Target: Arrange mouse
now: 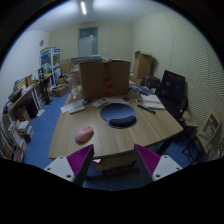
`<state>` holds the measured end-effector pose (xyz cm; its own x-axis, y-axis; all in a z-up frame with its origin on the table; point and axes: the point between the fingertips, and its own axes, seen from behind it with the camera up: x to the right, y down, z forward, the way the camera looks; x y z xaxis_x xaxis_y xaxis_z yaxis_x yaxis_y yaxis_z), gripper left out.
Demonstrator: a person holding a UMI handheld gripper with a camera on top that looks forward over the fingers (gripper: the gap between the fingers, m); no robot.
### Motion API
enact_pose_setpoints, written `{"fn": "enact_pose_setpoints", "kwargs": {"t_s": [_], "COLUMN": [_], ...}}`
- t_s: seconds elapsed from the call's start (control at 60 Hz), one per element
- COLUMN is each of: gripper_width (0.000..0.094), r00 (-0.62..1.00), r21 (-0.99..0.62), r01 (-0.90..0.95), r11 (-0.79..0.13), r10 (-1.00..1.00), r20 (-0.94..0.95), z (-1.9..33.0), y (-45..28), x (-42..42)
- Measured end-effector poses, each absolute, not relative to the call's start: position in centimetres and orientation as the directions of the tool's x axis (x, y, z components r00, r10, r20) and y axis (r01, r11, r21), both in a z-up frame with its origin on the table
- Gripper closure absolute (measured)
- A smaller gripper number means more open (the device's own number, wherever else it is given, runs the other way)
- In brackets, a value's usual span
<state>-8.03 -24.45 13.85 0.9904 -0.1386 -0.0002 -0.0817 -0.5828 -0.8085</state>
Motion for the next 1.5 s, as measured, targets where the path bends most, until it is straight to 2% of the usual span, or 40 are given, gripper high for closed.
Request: {"fn": "enact_pose_setpoints", "kwargs": {"t_s": [0.15,0.3,0.567,0.8,1.133,1.183,1.2,1.217,1.3,1.383,1.5], "gripper_width": [0.0111,0.0105,0.0111,0.0104,0.0101,0.0134,0.0115,0.0132,0.0406,0.046,0.0542], "r00": [0.995,0.997,0.986,0.98,0.994,0.992,0.992,0.993,0.996,0.995,0.99], "r21": [-0.811,-0.809,-0.784,-0.738,-0.794,-0.801,-0.804,-0.805,-0.813,-0.816,-0.781], "r01": [-0.069,-0.072,-0.03,-0.028,0.041,0.058,0.053,0.051,0.031,0.063,0.083], "r11": [-0.581,-0.583,-0.62,-0.674,-0.607,-0.595,-0.593,-0.591,-0.581,-0.575,-0.619], "r10": [-0.101,-0.032,0.109,0.126,0.105,0.122,0.122,0.118,0.084,0.103,0.144], "r20": [-0.012,-0.066,-0.124,-0.152,-0.028,-0.019,-0.024,-0.024,-0.022,0.004,-0.009], "z": [13.8,11.6,5.6,-0.9,-1.5,-1.4,-1.4,-1.4,-1.4,-1.5,-1.5], "y": [-23.7,-21.3,-14.8,-10.6,-3.6,-3.0,-2.8,-2.7,-2.1,-2.1,-2.2], "x": [-9.2,-12.3,-19.5,-22.1,-23.0,-23.6,-23.7,-23.7,-22.8,-22.8,-23.0]}}
